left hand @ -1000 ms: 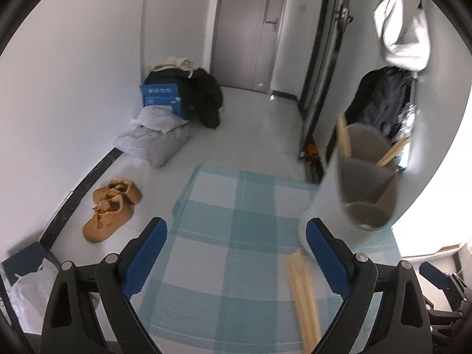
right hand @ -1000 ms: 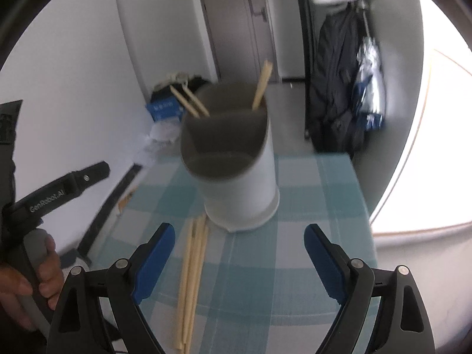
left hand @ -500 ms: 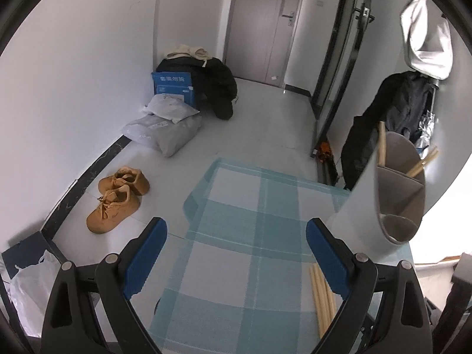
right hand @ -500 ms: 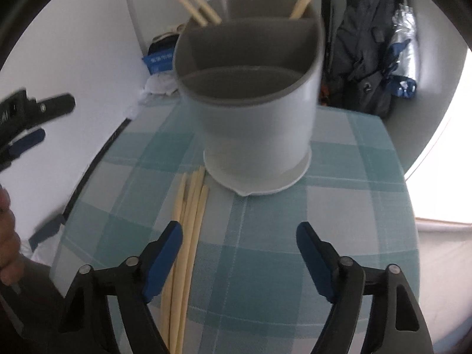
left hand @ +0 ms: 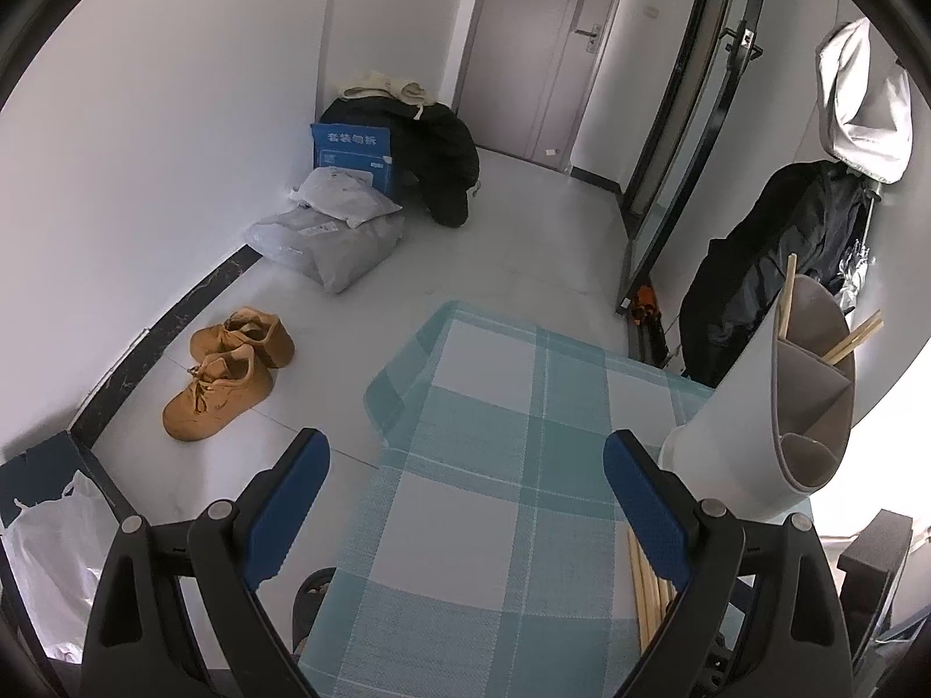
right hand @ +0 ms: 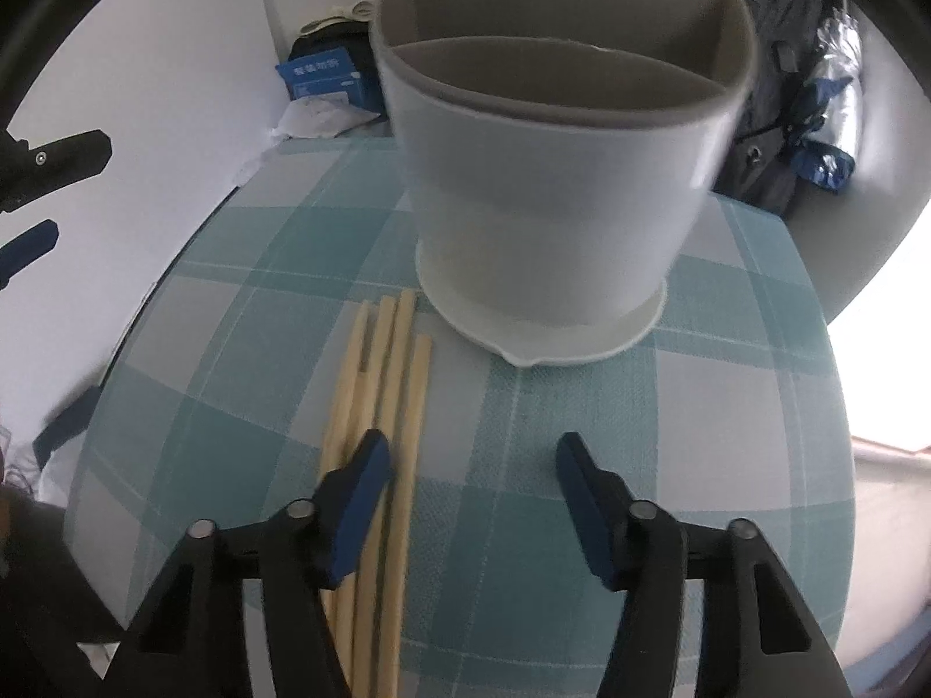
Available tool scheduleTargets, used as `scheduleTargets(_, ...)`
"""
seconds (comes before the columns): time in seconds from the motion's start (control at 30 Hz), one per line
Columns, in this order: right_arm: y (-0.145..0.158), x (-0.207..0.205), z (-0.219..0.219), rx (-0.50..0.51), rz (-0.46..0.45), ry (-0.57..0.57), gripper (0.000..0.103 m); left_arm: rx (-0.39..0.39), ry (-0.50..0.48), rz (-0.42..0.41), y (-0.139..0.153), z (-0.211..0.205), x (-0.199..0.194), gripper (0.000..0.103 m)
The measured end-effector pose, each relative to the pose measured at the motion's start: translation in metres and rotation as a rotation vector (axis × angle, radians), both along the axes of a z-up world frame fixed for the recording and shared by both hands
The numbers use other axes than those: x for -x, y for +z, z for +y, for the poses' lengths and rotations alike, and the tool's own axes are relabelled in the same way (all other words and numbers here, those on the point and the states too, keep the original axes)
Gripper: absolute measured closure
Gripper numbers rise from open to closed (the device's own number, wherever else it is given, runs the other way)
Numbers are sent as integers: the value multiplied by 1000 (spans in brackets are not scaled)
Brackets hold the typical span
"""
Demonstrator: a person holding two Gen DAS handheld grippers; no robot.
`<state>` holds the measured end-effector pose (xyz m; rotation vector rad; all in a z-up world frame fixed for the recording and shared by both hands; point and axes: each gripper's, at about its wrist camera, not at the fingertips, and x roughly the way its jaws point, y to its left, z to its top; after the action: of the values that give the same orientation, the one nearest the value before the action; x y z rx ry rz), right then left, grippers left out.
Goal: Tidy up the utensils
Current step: 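Move both grippers back down toward the chopstick pile, then lower the right gripper to the chopstick pile and pinch one chopstick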
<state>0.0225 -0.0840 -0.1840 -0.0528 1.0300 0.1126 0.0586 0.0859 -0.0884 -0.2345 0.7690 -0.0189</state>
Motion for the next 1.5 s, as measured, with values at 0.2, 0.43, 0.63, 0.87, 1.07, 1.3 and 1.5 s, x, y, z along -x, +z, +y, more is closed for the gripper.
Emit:
scheduleTargets(0.2, 2, 1, 9, -10, 19, 47, 74, 24, -10, 32, -4, 2, -4, 10)
scheduleTargets(0.43, 1, 8, 4, -4, 59, 46, 89, 60, -8, 57, -6, 8, -6, 10)
scheduleTargets(0.63, 7, 24, 5, 25, 76, 93, 96, 66, -2, 78, -8, 9, -7, 10)
scheduleTargets(0.87, 7, 35, 1, 29, 119, 156, 96, 84, -2, 92, -8, 11, -6, 10)
scheduleTargets(1.07, 3, 6, 15, 68, 87, 184, 92, 128, 2, 125, -13, 15, -4, 10)
scheduleTargets(1.3, 1, -21, 22, 31, 59, 160, 94, 119, -5, 164, -20, 17, -5, 10)
scheduleTargets(1.5, 19, -21, 0, -96, 19, 101, 97, 95, -127, 254, -35, -5, -3, 10)
